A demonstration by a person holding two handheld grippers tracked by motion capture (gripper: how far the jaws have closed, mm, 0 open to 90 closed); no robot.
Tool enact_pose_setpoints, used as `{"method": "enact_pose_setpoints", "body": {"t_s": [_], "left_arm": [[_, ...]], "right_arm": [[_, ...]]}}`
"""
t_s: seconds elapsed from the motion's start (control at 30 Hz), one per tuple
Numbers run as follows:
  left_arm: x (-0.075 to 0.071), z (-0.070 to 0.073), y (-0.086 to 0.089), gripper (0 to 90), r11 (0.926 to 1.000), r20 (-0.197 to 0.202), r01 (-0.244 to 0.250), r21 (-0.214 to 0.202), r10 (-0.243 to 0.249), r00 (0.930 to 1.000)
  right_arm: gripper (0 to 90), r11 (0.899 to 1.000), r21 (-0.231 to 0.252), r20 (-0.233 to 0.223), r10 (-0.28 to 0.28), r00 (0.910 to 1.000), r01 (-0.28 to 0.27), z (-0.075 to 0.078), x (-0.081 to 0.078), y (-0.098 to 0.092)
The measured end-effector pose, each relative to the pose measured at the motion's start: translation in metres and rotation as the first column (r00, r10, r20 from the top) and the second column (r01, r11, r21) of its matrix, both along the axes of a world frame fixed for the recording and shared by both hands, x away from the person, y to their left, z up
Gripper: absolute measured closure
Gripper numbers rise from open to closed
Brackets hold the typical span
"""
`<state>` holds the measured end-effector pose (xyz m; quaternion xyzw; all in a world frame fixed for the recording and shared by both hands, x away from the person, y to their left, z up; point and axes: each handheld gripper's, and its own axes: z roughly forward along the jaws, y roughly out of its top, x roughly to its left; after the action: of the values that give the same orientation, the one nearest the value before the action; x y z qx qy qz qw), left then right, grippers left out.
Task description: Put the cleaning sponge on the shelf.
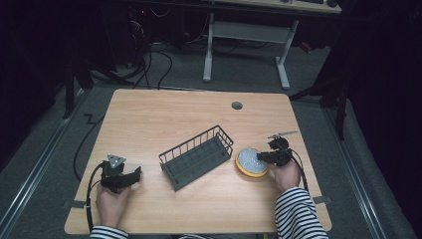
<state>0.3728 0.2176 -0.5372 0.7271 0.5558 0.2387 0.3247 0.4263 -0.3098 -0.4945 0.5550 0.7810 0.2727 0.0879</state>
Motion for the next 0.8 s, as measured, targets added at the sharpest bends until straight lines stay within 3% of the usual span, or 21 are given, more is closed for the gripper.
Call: {"method": "enact_pose_setpoints", "body": {"t_s": [0.23, 0.47, 0.8], "left_arm": [[0.0, 0.0, 0.0, 24.9, 1.0, 0.001, 0.005, -0.001, -0.005, 1.0], [0.0, 0.0, 0.0, 25.0, 1.0, 0.001, 0.008, 0.0, -0.008, 1.0], [0.0, 0.0, 0.0, 27.0, 0.9999, 0.005, 0.013, -0.001, -0.013, 0.9999]], "right_arm": [[80.9, 1.0, 0.004, 0.027, 0.029, 0.9992, -0.029, 0.004, 0.0, 0.0], [81.2, 0.999, 0.013, 0.075, 0.045, 0.9962, -0.046, 0.019, -0.005, -0.001], [81.4, 0.999, 0.033, 0.109, 0.035, 0.9935, -0.039, 0.03, -0.011, -0.011]]}}
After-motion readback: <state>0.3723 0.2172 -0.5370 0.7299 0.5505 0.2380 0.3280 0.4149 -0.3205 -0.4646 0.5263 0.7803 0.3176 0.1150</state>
